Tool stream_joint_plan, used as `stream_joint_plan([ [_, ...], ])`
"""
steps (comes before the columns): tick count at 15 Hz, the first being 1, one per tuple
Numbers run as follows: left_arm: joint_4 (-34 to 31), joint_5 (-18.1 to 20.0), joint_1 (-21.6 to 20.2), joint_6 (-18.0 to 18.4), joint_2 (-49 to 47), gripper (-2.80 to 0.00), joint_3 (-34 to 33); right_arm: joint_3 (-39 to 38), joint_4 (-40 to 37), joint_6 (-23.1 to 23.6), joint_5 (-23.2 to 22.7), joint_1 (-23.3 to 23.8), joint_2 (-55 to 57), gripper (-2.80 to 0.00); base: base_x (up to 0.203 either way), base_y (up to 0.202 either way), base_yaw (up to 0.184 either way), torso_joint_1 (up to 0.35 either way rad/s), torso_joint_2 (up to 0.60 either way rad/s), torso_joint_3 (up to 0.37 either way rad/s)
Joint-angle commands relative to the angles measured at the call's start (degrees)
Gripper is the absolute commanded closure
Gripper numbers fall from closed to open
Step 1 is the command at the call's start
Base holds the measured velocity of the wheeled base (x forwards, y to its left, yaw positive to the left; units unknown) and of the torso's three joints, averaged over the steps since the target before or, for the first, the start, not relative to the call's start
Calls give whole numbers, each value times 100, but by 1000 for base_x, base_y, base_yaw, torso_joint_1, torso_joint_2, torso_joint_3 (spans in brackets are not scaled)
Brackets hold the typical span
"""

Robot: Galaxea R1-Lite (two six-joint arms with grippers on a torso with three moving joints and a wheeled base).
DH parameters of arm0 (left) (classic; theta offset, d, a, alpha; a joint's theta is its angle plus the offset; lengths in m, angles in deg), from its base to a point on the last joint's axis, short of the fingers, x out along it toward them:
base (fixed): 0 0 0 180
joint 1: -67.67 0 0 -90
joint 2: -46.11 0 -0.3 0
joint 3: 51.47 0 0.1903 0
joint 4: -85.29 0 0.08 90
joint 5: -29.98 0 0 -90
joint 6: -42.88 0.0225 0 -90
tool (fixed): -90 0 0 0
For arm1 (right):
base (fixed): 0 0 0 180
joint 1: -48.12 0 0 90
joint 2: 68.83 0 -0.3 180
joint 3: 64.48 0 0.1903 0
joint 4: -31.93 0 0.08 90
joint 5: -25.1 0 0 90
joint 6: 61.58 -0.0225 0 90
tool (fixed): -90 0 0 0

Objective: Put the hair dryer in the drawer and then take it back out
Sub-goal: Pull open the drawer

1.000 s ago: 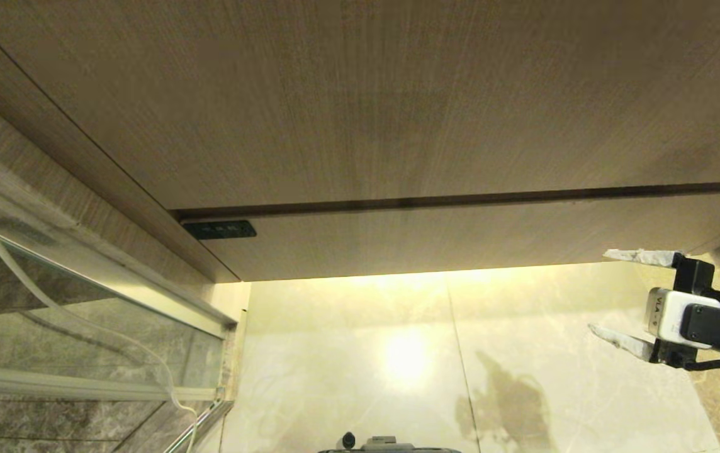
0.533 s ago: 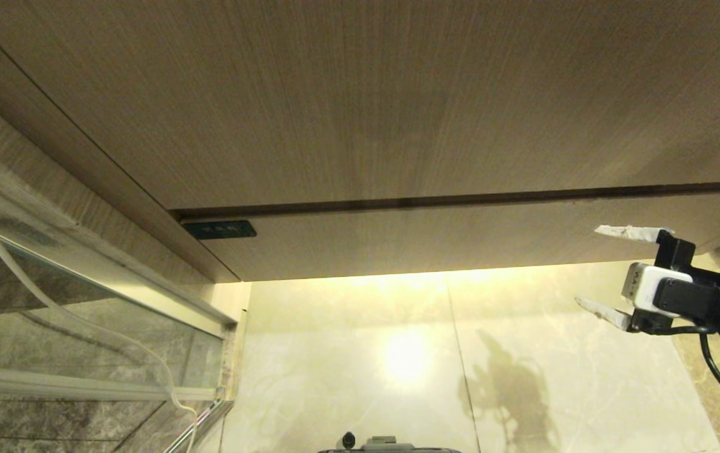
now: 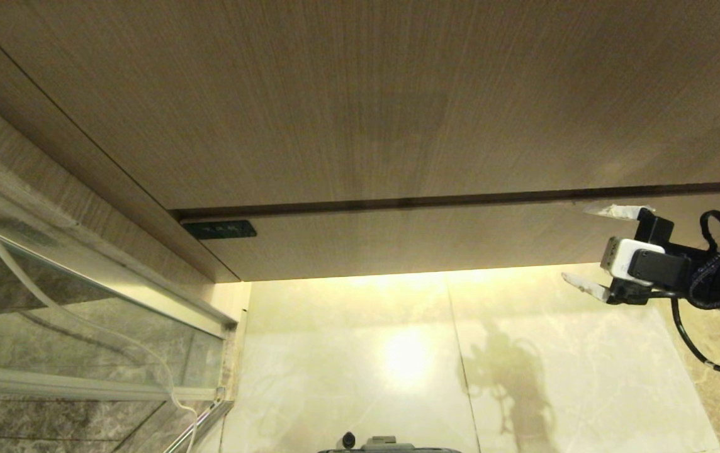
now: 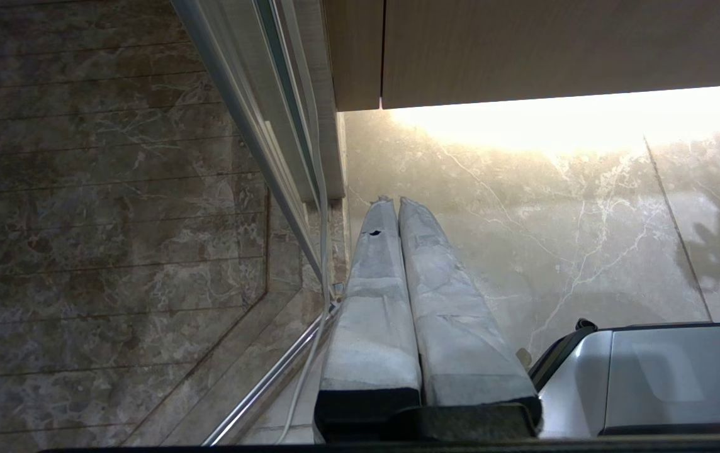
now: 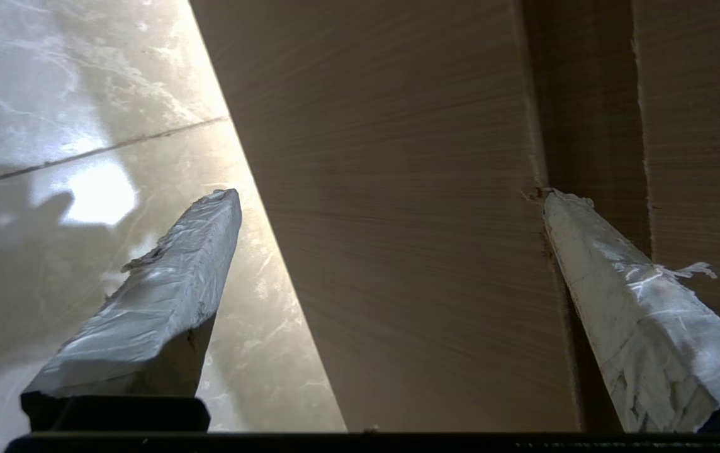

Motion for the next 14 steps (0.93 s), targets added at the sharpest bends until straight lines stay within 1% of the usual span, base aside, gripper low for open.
stream_joint_plan([
  [1, -1, 0, 0, -1, 0, 0, 0, 241, 21, 28, -15, 29, 170, -280, 0, 0, 0, 0, 0, 0],
  [3, -1, 0, 0, -1, 0, 0, 0, 314, 28, 26, -20, 47, 241, -280, 0, 0, 0, 0, 0, 0],
  [7, -1, 0, 0, -1, 7, 0, -1, 428, 376, 17, -11, 38, 499, -280, 0, 0, 0, 0, 0, 0],
  [14, -1, 0, 0, -1, 0, 0, 0, 745, 579, -17, -11, 41, 905, -280, 0, 0, 0, 0, 0, 0],
])
